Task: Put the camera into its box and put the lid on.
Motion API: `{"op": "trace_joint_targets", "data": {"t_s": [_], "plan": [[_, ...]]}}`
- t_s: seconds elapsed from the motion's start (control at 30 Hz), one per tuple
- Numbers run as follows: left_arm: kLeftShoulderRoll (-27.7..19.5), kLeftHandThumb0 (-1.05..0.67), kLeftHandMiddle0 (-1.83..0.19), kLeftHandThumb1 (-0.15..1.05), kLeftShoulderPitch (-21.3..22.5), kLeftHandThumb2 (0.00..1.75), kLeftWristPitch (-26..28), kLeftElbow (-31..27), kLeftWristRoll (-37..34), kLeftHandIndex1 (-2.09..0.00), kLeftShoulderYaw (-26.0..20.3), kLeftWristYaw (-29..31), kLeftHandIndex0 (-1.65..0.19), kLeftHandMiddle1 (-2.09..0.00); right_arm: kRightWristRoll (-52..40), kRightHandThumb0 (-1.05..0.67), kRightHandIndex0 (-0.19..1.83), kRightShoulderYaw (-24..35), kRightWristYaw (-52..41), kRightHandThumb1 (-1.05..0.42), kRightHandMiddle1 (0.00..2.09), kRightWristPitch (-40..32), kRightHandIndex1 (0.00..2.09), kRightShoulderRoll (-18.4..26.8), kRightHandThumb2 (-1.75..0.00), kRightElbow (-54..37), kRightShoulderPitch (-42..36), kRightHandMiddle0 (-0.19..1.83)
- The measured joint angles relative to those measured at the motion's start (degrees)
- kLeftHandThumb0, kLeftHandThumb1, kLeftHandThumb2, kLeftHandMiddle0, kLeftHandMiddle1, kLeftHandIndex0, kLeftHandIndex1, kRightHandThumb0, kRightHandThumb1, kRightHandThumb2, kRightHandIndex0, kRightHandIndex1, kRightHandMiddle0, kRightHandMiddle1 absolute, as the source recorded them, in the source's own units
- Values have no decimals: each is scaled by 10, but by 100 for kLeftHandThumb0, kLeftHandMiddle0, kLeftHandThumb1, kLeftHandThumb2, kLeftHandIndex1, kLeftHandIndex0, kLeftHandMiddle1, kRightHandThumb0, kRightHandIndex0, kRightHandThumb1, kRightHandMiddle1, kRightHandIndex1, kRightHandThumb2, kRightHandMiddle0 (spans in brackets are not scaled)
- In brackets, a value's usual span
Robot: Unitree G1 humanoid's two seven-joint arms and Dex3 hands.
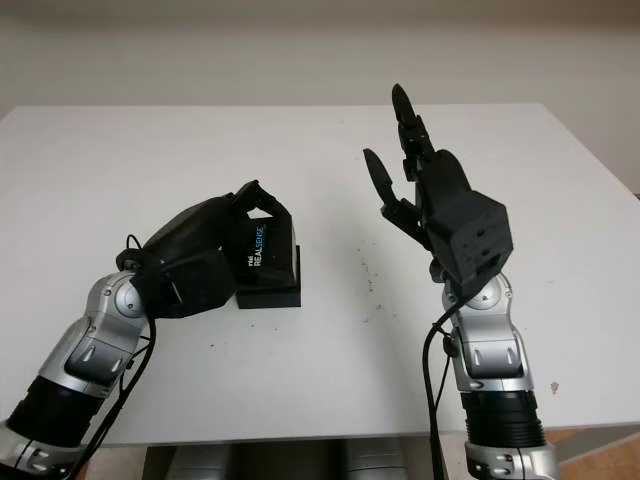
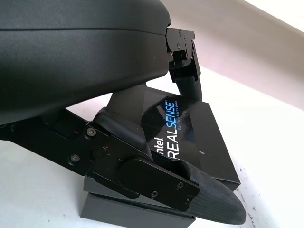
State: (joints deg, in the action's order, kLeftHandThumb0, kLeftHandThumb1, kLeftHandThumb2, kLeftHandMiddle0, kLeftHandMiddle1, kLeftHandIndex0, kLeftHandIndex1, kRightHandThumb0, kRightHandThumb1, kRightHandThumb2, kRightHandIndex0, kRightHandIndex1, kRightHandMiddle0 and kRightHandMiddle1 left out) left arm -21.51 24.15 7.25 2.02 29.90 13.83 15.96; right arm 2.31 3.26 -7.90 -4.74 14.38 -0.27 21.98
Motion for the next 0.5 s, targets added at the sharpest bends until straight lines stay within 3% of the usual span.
{"op": "trace_joint_targets", "data": {"t_s": [0.5], "plan": [[18, -23, -14, 105, 1, 13, 11, 13, 23, -155, 18, -15, -7, -174, 12, -77, -5, -2, 1, -105, 5, -9, 5, 0, -53, -7, -7, -2]]}}
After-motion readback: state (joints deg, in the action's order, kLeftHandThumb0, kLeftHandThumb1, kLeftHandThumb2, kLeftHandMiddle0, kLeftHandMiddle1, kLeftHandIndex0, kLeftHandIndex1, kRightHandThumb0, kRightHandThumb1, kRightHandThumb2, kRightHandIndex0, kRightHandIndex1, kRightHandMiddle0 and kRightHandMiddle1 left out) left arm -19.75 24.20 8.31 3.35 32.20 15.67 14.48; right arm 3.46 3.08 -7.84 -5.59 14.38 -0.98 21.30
